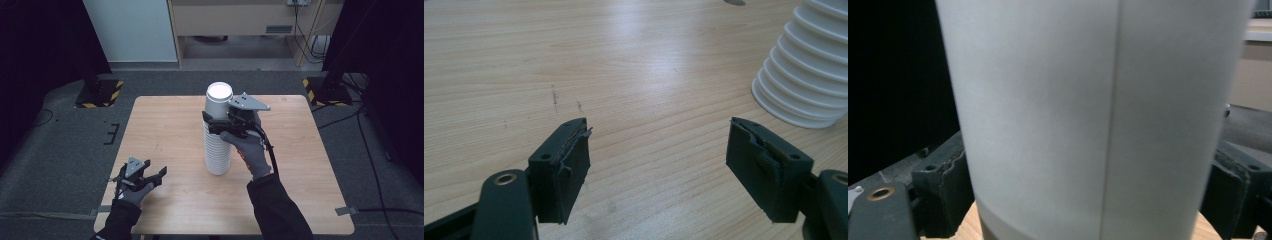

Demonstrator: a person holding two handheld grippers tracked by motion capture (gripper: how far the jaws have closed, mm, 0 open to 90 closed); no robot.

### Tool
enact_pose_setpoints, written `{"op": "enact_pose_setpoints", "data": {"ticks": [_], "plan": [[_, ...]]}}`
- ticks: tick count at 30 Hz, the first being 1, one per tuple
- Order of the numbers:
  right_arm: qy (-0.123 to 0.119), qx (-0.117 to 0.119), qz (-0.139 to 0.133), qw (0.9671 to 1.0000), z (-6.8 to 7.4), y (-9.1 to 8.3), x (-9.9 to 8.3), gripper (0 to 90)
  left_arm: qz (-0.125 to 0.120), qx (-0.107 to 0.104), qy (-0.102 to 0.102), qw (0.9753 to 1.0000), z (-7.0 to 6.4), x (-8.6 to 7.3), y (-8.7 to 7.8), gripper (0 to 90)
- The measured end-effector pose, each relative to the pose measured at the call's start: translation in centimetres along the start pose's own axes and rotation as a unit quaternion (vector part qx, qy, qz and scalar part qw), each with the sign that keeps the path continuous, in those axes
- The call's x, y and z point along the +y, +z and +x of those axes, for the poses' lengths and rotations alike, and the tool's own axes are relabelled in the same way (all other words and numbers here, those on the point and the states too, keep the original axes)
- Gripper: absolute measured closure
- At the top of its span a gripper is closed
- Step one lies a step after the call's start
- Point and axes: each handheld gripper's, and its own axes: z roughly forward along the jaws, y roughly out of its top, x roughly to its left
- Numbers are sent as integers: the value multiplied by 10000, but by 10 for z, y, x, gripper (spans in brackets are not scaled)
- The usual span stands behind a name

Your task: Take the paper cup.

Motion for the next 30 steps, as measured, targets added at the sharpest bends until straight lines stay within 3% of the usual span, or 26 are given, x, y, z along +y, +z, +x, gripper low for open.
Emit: {"op": "enact_pose_setpoints", "data": {"ticks": [9,30], "plan": [[-2,-3,-90,10000,0,-2,3,133,6,2,4,10000,0,0,0,240],[60,46,-486,9988,-3,-16,37,137,26,-12,8,10000,0,0,0,240]]}}
